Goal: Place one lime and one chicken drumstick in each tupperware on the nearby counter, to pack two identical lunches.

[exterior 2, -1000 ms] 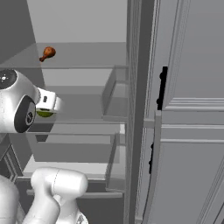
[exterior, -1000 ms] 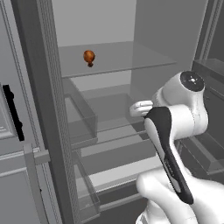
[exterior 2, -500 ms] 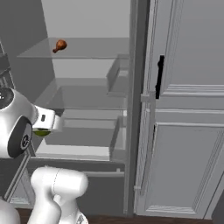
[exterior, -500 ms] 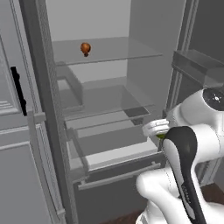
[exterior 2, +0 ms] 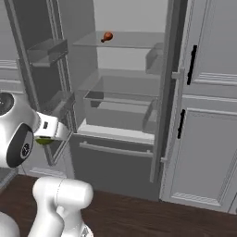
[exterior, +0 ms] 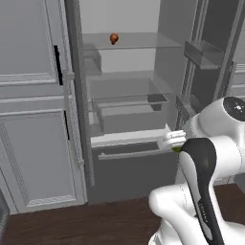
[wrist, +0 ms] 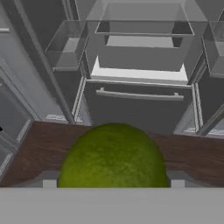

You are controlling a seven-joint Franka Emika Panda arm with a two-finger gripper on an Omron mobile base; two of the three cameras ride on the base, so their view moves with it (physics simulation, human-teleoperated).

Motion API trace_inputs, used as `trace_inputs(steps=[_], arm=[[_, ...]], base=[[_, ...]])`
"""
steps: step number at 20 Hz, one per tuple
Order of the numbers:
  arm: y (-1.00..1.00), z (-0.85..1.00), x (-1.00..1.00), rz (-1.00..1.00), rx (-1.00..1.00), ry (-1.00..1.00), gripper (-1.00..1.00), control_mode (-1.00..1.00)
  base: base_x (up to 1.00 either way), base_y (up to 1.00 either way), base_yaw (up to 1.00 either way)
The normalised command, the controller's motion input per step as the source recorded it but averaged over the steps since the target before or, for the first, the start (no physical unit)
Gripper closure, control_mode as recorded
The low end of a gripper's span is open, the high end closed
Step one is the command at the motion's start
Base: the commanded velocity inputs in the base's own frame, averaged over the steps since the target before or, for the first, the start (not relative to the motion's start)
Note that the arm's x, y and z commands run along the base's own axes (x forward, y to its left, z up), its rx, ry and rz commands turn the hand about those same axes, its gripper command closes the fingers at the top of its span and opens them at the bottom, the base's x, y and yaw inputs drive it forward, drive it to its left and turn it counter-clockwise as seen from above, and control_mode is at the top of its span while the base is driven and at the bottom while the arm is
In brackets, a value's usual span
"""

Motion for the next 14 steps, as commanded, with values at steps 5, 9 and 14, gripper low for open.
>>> trace_inputs(steps=[5,9,14], arm=[[0.00,0.00,0.00,0.00,0.00,0.00,1.00,1.00],[0.00,0.00,0.00,0.00,0.00,0.00,1.00,1.00],[0.00,0.00,0.00,0.00,0.00,0.00,1.00,1.00]], base=[[-0.56,0.54,0.58],[0.13,0.76,0.59],[0.79,0.57,0.56]])
